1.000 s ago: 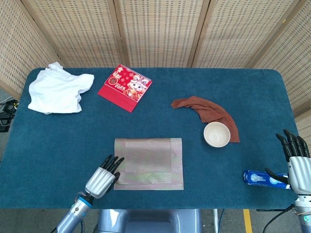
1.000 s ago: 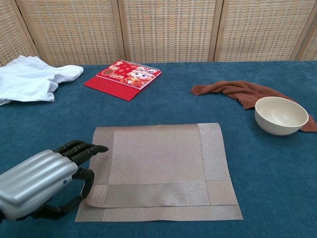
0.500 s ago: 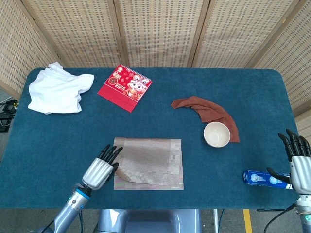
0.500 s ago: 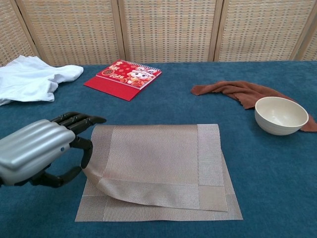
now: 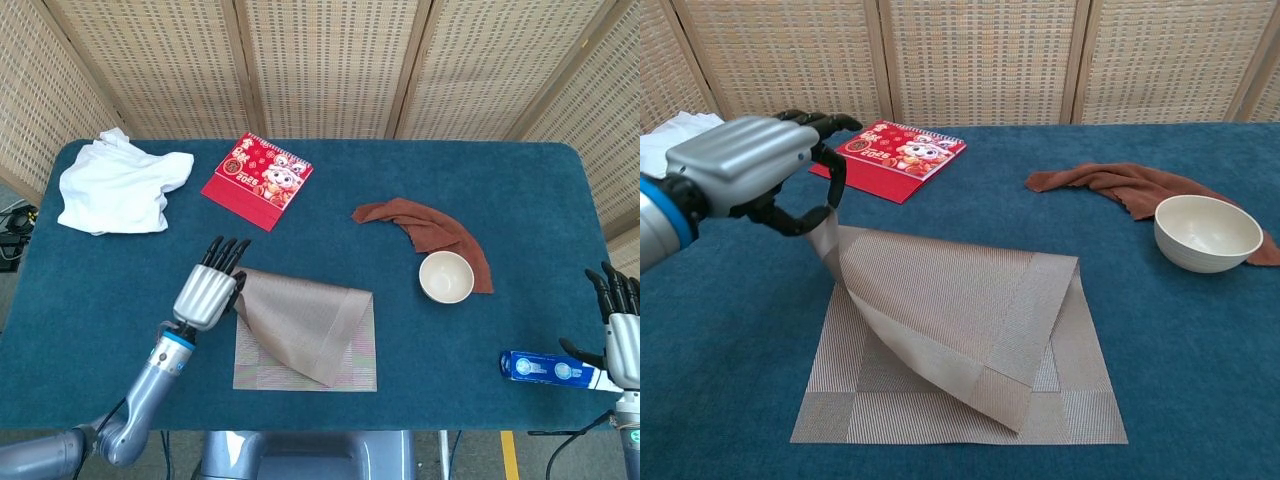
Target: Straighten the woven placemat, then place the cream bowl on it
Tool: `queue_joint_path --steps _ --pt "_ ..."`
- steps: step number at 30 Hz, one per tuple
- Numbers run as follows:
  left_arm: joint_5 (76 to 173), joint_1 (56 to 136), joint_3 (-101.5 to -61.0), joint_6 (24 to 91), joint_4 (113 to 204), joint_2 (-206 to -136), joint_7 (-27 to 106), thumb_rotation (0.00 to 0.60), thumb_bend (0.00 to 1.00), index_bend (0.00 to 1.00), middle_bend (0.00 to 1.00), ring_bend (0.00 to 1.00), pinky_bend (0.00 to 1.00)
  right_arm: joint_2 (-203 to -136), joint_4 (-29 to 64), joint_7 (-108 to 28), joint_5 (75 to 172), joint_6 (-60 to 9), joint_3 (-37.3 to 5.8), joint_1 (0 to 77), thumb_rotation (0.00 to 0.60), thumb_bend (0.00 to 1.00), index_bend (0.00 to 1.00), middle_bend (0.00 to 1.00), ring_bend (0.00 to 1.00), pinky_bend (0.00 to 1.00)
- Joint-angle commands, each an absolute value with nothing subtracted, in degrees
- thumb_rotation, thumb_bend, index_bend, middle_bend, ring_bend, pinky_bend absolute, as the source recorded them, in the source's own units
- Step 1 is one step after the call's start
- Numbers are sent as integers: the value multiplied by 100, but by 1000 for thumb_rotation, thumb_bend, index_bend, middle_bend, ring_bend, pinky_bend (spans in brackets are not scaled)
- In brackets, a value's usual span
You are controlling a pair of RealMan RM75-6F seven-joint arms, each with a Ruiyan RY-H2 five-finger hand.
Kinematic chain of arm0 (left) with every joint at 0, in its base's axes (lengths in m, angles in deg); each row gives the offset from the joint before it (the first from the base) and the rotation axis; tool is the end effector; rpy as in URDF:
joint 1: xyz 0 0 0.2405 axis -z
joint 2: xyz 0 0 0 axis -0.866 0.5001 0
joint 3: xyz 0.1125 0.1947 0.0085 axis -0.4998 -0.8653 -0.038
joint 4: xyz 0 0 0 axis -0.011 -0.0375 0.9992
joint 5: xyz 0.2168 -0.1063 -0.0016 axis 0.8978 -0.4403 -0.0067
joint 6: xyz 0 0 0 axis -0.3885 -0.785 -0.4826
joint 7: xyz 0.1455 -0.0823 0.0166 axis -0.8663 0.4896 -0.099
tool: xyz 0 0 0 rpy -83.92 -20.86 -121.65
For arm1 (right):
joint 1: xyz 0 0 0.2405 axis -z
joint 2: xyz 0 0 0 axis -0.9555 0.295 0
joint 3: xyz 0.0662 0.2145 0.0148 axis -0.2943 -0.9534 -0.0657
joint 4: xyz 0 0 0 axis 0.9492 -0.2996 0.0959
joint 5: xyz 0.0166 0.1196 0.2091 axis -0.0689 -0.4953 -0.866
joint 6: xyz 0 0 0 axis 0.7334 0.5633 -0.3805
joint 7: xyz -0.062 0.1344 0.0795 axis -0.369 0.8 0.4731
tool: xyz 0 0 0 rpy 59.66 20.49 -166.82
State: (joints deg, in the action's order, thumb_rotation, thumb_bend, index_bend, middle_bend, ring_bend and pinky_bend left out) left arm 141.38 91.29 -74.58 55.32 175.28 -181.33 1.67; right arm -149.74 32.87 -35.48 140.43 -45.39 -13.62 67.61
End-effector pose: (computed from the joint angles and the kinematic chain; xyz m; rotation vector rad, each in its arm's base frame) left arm -0.0925 0.3166 -0.0460 -1.8213 -0.6034 -0.9527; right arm -0.3139 -0.2288 0.1466 1.2294 -0.9134 0.9503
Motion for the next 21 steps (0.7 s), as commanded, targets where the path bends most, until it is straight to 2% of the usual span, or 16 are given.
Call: queue_joint_path --steps 1,12,17,21 --pt "13814 9454 -7152 5394 17290 -18281 -40 600 511 589 0 0 0 -15007 3237 -3576 13982 -4488 -1385 6738 600 246 115 0 0 0" --pt "13405 10346 -6669 5243 16119 -18818 -251 600 511 598 0 0 0 -15121 3054 -3699 13765 -4288 -1450 6650 600 246 115 0 0 0" --pt "13177 10878 -6572 5301 15066 -19332 -907 600 511 597 0 0 0 -15165 2950 -3692 13653 -4196 -1486 6619 600 246 116 0 0 0" --pt "13022 11076 -6564 5377 14615 -19564 -1067 600 511 597 0 0 0 -15172 2926 -3692 13644 -4181 -1490 6613 600 247 116 0 0 0"
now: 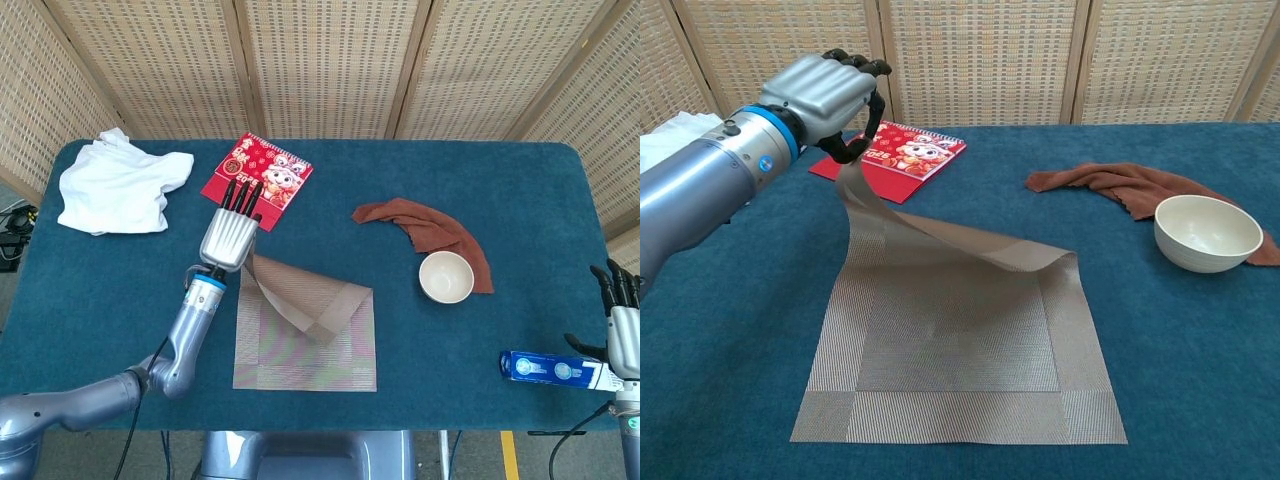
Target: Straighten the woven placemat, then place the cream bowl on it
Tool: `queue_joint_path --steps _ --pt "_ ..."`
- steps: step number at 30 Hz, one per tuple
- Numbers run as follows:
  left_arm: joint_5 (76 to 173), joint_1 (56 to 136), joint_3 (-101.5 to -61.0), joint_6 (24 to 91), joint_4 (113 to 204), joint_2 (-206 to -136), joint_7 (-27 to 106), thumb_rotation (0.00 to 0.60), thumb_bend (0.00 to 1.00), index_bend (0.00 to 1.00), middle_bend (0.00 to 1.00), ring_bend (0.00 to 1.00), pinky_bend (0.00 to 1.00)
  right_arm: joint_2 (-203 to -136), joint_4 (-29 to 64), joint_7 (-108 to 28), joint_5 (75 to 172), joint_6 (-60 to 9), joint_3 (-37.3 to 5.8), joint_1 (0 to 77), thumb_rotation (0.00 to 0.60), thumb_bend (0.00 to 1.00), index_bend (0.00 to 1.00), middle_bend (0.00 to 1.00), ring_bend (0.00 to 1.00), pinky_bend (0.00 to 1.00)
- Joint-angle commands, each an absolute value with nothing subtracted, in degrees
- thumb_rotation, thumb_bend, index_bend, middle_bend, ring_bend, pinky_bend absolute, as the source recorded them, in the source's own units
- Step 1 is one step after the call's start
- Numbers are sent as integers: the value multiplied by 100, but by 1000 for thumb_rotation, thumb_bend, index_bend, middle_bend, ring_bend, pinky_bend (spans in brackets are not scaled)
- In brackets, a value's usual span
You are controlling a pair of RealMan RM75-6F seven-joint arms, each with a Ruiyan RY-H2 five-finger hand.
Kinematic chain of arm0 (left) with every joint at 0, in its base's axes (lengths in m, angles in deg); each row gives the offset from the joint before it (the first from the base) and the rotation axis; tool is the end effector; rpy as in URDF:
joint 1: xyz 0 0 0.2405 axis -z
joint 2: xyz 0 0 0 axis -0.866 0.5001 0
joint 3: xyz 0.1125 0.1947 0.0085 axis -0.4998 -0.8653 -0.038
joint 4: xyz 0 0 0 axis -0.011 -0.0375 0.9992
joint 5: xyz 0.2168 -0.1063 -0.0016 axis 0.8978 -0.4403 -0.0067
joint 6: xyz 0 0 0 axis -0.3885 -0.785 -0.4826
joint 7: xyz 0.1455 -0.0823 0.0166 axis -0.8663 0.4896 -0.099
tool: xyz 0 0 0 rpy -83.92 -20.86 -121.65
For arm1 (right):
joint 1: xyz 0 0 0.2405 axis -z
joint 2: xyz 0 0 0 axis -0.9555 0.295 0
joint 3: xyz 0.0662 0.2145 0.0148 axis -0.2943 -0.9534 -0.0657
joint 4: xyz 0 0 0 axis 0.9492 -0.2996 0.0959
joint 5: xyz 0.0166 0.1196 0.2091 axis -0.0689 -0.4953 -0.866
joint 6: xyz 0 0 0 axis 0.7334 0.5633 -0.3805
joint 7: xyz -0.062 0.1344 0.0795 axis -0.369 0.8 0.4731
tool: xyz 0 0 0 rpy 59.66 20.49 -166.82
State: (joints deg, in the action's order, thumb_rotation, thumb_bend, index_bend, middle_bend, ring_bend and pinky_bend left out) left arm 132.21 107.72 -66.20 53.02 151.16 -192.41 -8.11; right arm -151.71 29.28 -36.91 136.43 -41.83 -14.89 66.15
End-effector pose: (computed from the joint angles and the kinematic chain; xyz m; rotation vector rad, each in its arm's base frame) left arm -0.0615 0.4132 -0.0536 -1.7004 -0.3509 -0.7894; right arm -0.3308 -0.2419 0.1439 1.2039 -0.9252 0.8803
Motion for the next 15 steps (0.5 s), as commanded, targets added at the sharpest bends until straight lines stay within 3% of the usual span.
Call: queue_joint_path --steps 1,15 --pt "13004 11132 -6578 5408 14477 -19603 -1145 600 511 597 0 0 0 -15169 2929 -3691 13643 -4180 -1489 6615 600 247 116 0 0 0" --pt "12500 11508 -6591 5283 13828 -19694 -1570 600 490 544 0 0 0 -15146 2956 -3680 13630 -4175 -1501 6621 600 246 120 0 0 0"
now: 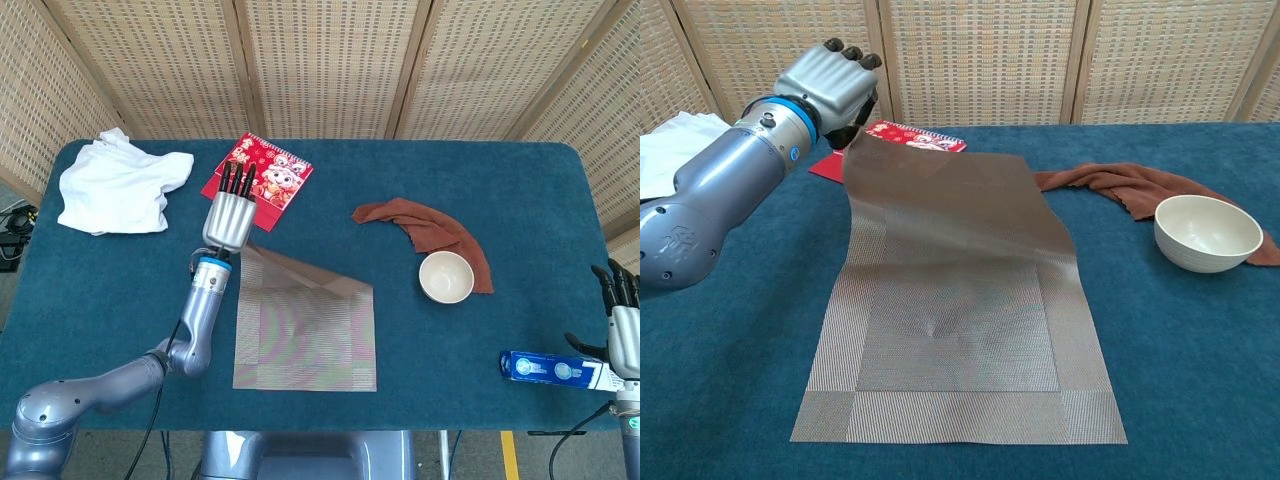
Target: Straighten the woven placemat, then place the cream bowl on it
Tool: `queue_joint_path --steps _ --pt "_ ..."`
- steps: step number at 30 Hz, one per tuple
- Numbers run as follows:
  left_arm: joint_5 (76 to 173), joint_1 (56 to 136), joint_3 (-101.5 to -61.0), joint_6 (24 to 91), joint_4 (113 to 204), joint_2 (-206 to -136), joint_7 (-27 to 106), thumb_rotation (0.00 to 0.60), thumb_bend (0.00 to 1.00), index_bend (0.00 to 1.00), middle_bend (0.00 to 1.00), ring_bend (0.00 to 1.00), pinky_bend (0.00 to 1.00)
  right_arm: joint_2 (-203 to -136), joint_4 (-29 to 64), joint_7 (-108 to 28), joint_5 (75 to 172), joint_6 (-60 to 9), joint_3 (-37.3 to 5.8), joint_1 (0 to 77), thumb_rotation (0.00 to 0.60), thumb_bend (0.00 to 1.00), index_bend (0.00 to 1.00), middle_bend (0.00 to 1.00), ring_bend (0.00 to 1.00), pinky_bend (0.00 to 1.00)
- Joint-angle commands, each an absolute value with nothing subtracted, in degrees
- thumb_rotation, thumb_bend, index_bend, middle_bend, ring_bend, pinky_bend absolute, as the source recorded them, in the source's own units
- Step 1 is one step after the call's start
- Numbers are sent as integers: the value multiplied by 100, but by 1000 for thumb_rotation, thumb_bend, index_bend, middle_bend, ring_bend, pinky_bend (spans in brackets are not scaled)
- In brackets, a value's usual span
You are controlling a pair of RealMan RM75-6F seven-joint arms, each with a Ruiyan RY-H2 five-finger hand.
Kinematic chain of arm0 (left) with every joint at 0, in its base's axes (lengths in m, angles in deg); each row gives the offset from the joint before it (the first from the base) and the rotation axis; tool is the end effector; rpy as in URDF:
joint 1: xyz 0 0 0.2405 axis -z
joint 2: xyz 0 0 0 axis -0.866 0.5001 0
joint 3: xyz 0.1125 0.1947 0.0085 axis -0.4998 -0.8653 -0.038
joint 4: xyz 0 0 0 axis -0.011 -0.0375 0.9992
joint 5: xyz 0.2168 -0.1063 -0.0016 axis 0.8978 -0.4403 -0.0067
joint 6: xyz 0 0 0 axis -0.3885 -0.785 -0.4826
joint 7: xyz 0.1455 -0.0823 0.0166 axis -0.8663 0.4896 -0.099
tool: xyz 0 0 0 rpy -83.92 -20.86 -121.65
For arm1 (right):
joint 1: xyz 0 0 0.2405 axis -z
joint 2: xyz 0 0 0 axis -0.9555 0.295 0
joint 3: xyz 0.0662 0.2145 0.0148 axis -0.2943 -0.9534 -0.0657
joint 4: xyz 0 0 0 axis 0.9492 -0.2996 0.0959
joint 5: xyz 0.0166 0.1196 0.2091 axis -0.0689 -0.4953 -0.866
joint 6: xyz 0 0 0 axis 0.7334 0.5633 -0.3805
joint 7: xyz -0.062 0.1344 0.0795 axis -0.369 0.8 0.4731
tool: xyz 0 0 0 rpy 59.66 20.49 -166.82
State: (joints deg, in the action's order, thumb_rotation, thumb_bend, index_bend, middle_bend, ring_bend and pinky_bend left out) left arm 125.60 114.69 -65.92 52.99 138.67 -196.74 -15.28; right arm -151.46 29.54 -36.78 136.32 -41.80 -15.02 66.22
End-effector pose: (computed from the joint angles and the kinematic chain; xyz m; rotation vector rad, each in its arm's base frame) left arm -0.0659 0.4473 -0.0539 -1.6340 -0.2381 -0.6111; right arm -0.3306 -0.2420 0.1452 1.2002 -0.9270 0.8822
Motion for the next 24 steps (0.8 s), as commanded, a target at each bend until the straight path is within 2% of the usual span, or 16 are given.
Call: queue_joint_path --steps 1,7,10,14,19,24 --pt "12459 11536 -6604 5275 13786 -19707 -1625 600 488 540 0 0 0 -15145 2958 -3683 13626 -4169 -1500 6620 600 246 122 0 0 0" --pt "12378 11630 -6654 5268 13618 -19766 -1732 600 486 509 0 0 0 -15139 2973 -3695 13623 -4168 -1502 6620 600 246 123 0 0 0" --pt "12318 11687 -6687 5289 13489 -19820 -1784 600 484 434 0 0 0 -15140 2971 -3689 13630 -4184 -1507 6622 600 246 123 0 0 0" --pt "12113 11758 -6649 5292 13355 -19883 -2011 600 476 284 0 0 0 -15140 2958 -3681 13636 -4164 -1505 6612 600 246 123 0 0 0" --pt "11952 11800 -6626 5308 13372 -19862 -2096 600 467 245 0 0 0 -15149 2942 -3686 13628 -4134 -1500 6602 600 246 123 0 0 0" --pt "12004 11741 -6693 5393 13540 -19746 -1881 600 406 175 0 0 0 -15148 2944 -3699 13614 -4130 -1501 6604 600 246 123 0 0 0"
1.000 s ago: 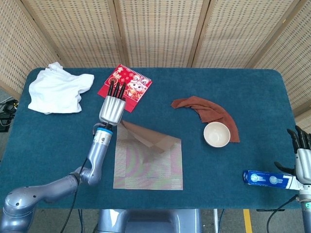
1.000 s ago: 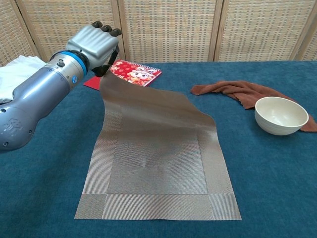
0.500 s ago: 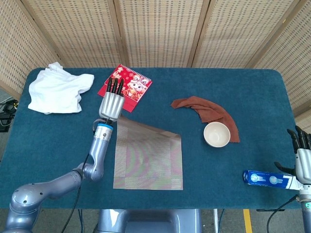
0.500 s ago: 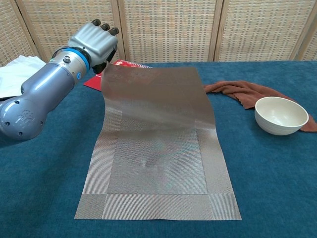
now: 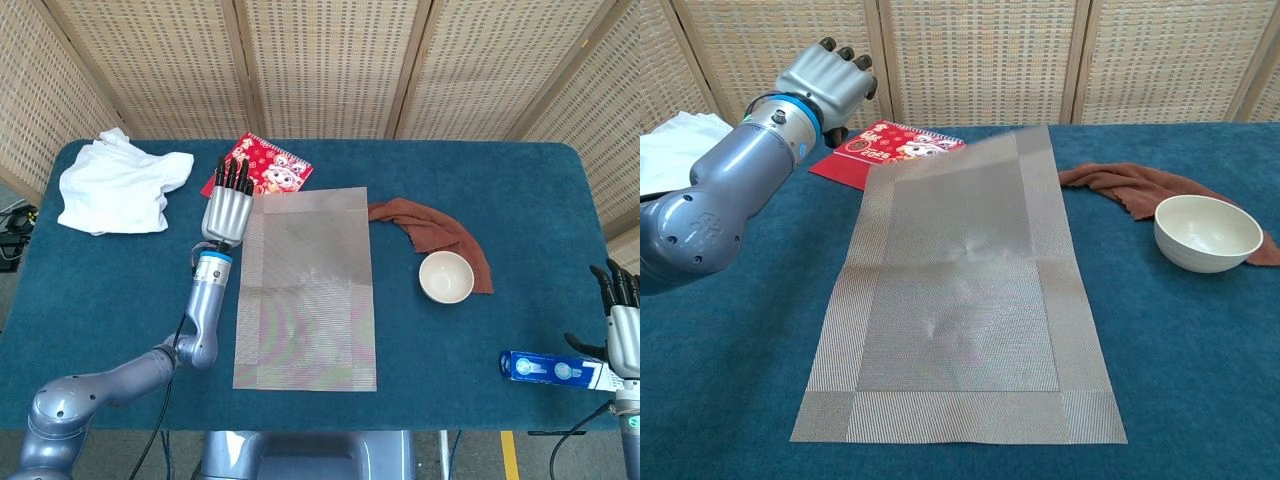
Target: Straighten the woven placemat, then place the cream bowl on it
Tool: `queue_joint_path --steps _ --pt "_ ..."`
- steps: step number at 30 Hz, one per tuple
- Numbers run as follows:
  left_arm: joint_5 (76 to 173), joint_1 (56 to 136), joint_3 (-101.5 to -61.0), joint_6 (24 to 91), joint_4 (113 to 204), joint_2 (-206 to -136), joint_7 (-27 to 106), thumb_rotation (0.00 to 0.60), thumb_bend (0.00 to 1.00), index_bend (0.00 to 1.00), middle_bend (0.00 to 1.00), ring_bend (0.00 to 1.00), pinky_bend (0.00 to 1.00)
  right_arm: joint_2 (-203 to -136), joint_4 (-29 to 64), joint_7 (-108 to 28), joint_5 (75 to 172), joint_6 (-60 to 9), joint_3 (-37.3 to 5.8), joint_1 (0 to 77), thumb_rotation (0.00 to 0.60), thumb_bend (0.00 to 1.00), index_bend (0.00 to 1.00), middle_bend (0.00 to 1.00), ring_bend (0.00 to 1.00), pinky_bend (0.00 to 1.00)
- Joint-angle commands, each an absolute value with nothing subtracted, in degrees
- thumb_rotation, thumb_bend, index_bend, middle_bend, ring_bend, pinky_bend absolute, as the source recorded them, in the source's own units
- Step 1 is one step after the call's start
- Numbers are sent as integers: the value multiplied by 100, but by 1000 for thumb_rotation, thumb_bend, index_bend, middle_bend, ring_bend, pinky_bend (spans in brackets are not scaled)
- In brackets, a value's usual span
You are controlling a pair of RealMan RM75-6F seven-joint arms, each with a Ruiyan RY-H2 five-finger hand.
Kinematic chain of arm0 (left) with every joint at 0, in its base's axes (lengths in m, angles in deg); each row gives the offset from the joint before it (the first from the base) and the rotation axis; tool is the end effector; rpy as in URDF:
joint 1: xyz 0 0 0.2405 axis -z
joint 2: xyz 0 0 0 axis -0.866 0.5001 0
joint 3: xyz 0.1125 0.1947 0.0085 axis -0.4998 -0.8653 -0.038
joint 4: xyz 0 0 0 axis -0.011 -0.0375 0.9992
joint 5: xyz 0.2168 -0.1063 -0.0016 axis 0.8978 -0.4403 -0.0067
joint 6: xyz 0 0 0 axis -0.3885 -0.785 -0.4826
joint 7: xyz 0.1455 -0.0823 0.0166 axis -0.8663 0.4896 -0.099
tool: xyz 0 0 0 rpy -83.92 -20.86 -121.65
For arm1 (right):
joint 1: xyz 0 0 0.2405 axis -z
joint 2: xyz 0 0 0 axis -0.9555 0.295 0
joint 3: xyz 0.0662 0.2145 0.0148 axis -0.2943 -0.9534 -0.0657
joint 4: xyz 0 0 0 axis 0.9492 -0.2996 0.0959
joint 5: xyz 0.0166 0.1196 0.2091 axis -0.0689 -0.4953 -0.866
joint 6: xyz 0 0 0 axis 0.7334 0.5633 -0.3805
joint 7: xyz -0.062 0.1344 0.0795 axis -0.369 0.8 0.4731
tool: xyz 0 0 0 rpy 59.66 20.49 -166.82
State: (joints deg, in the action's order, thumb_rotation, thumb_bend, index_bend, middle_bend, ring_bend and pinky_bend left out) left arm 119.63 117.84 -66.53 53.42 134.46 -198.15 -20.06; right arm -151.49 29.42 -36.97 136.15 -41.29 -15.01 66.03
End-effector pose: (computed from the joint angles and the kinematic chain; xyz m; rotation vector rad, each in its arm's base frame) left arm -0.0700 0.4595 -0.0521 -1.5970 -0.2171 -0.5105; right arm -0.3313 -0.2431 0.1442 1.2049 -0.9305 0.8748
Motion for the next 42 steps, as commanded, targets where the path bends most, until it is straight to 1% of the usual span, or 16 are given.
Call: queue_joint_path --steps 1,5,9,13,15,16,19,24,27,28,34,39,42 --pt "12030 11694 -6716 5425 13629 -19690 -1767 600 395 164 0 0 0 -15149 2946 -3704 13614 -4131 -1500 6605 600 246 123 0 0 0" --pt "12148 11532 -6807 5554 13925 -19496 -1453 600 307 120 0 0 0 -15152 2957 -3721 13624 -4138 -1494 6606 600 246 123 0 0 0" --pt "12427 11152 -6966 5874 14580 -19063 -835 600 237 99 0 0 0 -15166 2960 -3766 13649 -4143 -1478 6601 600 246 123 0 0 0" --pt "12529 10634 -7130 6180 15557 -18475 -358 600 230 94 0 0 0 -15180 2962 -3793 13670 -4151 -1469 6597 600 246 123 0 0 0" --pt "12549 10504 -7184 6248 15833 -18300 -288 600 227 89 0 0 0 -15182 2966 -3800 13679 -4158 -1466 6597 600 246 122 0 0 0" --pt "12564 10351 -7237 6351 16122 -18123 -201 600 227 87 0 0 0 -15182 2970 -3810 13691 -4167 -1463 6597 600 246 122 0 0 0" --pt "12640 9914 -7474 6538 16977 -17551 21 600 219 76 0 0 0 -15189 2982 -3842 13710 -4177 -1451 6597 600 240 122 0 0 0" --pt "12795 9326 -7885 6858 17935 -16767 182 600 215 66 0 0 0 -15209 3007 -3900 13774 -4177 -1414 6586 600 224 123 0 0 0" --pt "12870 9052 -8082 7003 18334 -16408 285 600 215 60 0 0 0 -15215 3027 -3902 13832 -4190 -1388 6584 600 219 123 0 0 0" --pt "12946 8874 -8203 7137 18512 -16247 382 600 215 60 0 0 0 -15216 3039 -3897 13871 -4201 -1372 6585 600 218 123 0 0 0" --pt "13311 8352 -8585 7558 18843 -15882 688 600 215 59 0 0 0 -15207 3079 -3872 13993 -4244 -1321 6593 600 218 123 0 0 0" --pt "13646 7935 -8857 7908 18898 -15744 1037 600 215 60 0 0 0 -15200 3121 -3855 14135 -4291 -1266 6596 600 218 123 0 0 0" --pt "13807 7774 -8938 8049 18835 -15726 1218 600 215 61 0 0 0 -15197 3124 -3869 14252 -4298 -1208 6588 600 218 125 0 0 0"
